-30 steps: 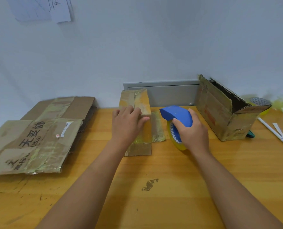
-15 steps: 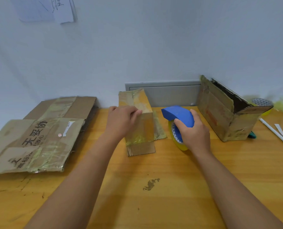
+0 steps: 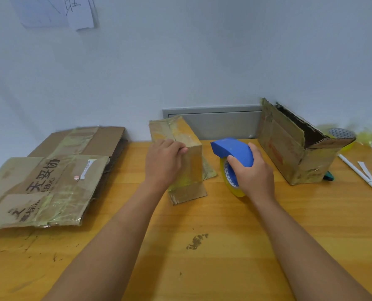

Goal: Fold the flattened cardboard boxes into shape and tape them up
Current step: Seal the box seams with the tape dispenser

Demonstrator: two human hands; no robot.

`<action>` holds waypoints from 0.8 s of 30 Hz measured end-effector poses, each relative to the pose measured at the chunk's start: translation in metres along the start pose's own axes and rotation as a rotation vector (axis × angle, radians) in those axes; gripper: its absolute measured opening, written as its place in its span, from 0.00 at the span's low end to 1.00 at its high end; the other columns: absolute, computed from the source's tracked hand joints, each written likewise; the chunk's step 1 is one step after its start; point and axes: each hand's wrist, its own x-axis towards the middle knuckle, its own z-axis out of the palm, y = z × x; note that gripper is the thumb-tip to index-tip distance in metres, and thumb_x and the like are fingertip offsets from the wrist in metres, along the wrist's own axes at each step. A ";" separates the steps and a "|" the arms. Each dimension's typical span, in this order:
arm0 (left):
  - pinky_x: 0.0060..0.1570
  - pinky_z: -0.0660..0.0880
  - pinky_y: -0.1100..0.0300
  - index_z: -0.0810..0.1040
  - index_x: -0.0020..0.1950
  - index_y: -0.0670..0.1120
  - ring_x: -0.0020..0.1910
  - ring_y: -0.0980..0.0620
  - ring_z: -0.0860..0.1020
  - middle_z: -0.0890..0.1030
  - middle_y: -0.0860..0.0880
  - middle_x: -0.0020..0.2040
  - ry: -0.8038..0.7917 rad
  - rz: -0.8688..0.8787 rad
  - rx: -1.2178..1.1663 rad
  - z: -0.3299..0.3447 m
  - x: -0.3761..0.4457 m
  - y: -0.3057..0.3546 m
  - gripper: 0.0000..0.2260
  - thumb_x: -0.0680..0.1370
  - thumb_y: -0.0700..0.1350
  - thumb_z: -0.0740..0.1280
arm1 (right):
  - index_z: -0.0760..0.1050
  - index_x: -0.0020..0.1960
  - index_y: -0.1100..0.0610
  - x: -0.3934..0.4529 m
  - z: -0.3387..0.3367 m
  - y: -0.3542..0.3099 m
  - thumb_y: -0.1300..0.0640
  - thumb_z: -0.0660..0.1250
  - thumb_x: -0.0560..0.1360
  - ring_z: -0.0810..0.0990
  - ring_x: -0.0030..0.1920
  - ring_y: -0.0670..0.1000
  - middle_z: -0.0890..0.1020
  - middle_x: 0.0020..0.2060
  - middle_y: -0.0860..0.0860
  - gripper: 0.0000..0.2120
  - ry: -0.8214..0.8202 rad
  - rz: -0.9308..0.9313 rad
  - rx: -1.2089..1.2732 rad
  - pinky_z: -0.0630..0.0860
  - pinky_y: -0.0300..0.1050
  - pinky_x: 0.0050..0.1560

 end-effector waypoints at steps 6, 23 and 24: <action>0.44 0.66 0.54 0.84 0.47 0.48 0.45 0.47 0.76 0.82 0.51 0.43 0.078 -0.049 0.100 0.003 0.002 0.011 0.13 0.80 0.56 0.66 | 0.63 0.77 0.48 -0.001 -0.001 0.000 0.36 0.67 0.75 0.76 0.56 0.55 0.73 0.53 0.46 0.35 -0.004 0.001 0.009 0.77 0.54 0.52; 0.52 0.64 0.53 0.79 0.56 0.50 0.54 0.46 0.76 0.82 0.52 0.52 0.062 -0.128 0.122 0.010 -0.007 0.005 0.11 0.79 0.55 0.68 | 0.63 0.77 0.49 -0.003 -0.001 0.000 0.37 0.67 0.76 0.75 0.55 0.55 0.73 0.52 0.45 0.34 -0.003 0.000 0.009 0.73 0.48 0.47; 0.51 0.65 0.54 0.78 0.55 0.50 0.53 0.47 0.76 0.83 0.52 0.51 0.063 -0.148 0.118 0.011 -0.005 0.009 0.12 0.78 0.56 0.68 | 0.63 0.77 0.49 -0.003 -0.001 0.000 0.37 0.67 0.76 0.75 0.55 0.55 0.73 0.52 0.45 0.34 -0.002 -0.001 0.009 0.73 0.48 0.47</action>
